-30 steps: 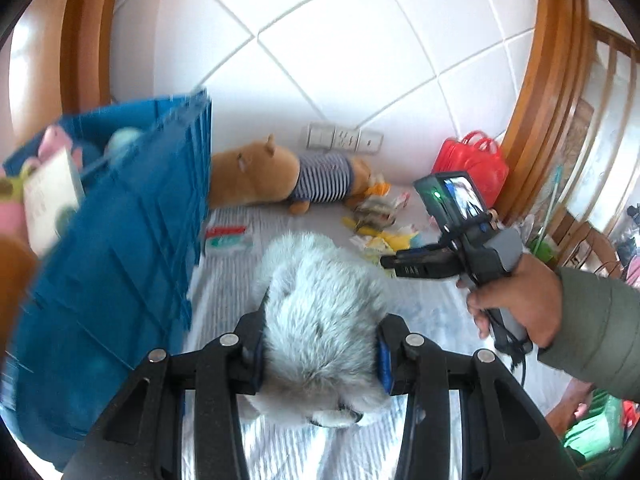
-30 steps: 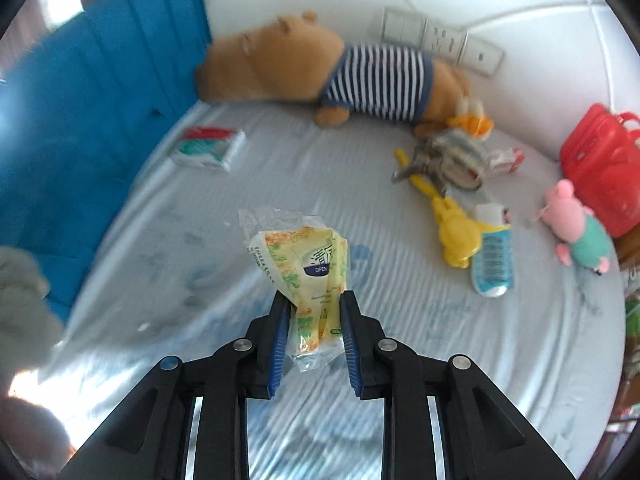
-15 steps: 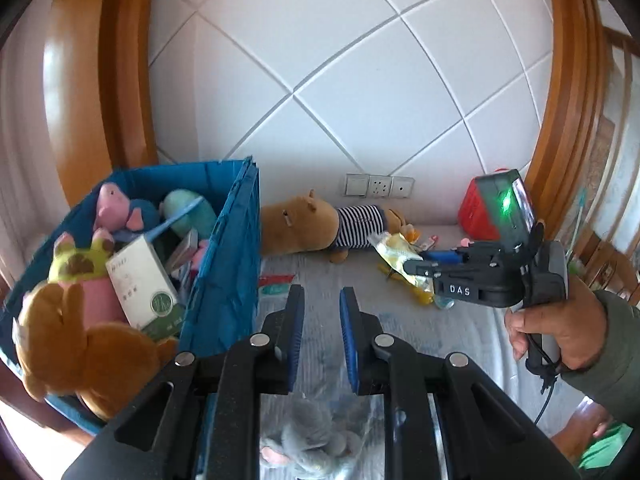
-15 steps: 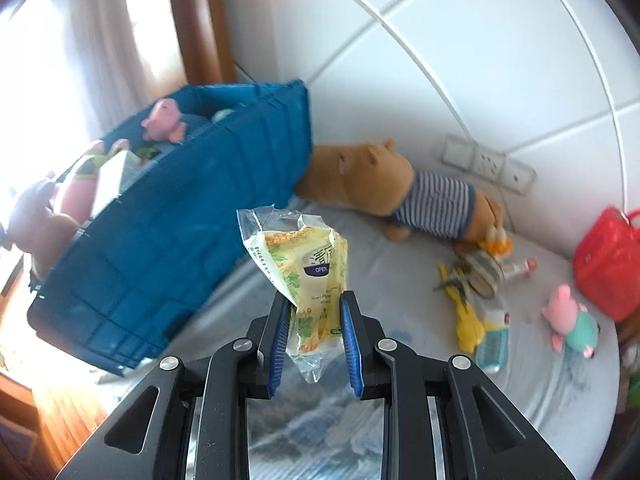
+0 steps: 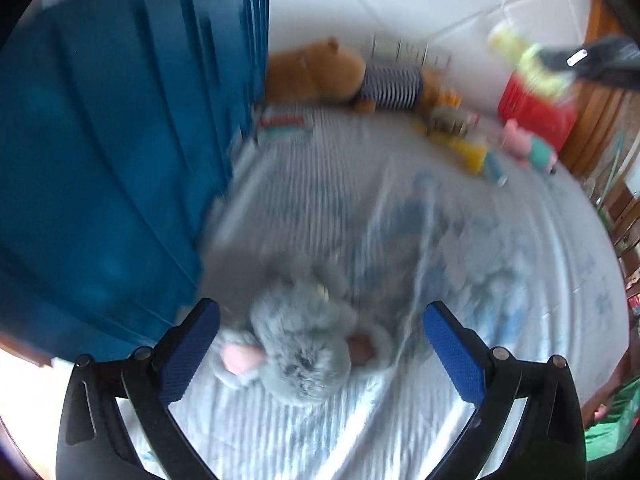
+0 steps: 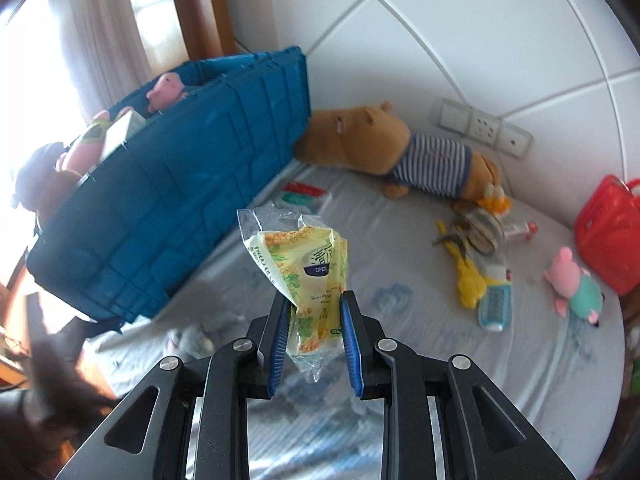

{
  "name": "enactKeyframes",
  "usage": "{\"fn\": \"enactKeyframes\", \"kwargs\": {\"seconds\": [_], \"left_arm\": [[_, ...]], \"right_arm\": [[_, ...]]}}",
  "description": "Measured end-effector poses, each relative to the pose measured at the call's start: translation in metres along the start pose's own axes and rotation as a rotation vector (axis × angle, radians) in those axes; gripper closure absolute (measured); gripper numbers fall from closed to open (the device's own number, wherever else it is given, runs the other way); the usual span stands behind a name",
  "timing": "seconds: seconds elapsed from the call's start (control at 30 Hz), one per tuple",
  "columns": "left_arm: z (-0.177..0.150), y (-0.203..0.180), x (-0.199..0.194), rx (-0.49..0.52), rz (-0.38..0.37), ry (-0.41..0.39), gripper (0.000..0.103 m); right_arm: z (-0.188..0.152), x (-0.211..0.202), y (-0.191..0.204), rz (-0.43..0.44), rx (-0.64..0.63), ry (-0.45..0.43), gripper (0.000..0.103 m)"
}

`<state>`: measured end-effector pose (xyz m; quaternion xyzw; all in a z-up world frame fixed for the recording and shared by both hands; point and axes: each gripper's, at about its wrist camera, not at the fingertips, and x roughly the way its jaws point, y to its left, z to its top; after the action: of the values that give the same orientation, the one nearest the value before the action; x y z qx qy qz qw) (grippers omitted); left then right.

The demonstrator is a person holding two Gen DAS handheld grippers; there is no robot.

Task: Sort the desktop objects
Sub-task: 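Grasp the yellow-green wet-wipe pack with the right tool, then carry the grey plush and wipe pack over the blue crate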

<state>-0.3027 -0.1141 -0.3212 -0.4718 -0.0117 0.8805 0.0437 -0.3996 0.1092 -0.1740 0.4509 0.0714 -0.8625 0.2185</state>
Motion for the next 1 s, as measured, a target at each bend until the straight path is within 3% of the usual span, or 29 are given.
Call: {"fn": "enactKeyframes", "kwargs": {"seconds": [0.27, 0.37, 0.4, 0.43, 0.6, 1.0], "left_arm": [[-0.017, 0.010, 0.098, -0.053, 0.089, 0.154, 0.002], [-0.017, 0.014, 0.106, -0.091, 0.090, 0.189, 0.030], [-0.016, 0.014, 0.105, -0.094, 0.094, 0.192, 0.051], [-0.015, 0.011, 0.104, -0.083, 0.107, 0.199, 0.065], [-0.017, 0.002, 0.094, -0.056, 0.131, 0.203, 0.070], [0.015, -0.023, -0.008, -0.031, 0.139, 0.084, 0.070]], "right_arm": [[-0.023, -0.016, -0.024, -0.032, 0.024, 0.024, 0.079], [-0.028, -0.024, -0.028, -0.034, 0.026, 0.022, 0.079], [-0.030, -0.026, -0.029, -0.034, 0.029, 0.020, 0.079], [-0.031, -0.027, -0.030, -0.035, 0.030, 0.018, 0.079], [-0.034, -0.031, -0.032, -0.028, 0.034, 0.014, 0.079], [-0.026, -0.048, -0.013, 0.024, -0.008, -0.036, 0.079]]}}
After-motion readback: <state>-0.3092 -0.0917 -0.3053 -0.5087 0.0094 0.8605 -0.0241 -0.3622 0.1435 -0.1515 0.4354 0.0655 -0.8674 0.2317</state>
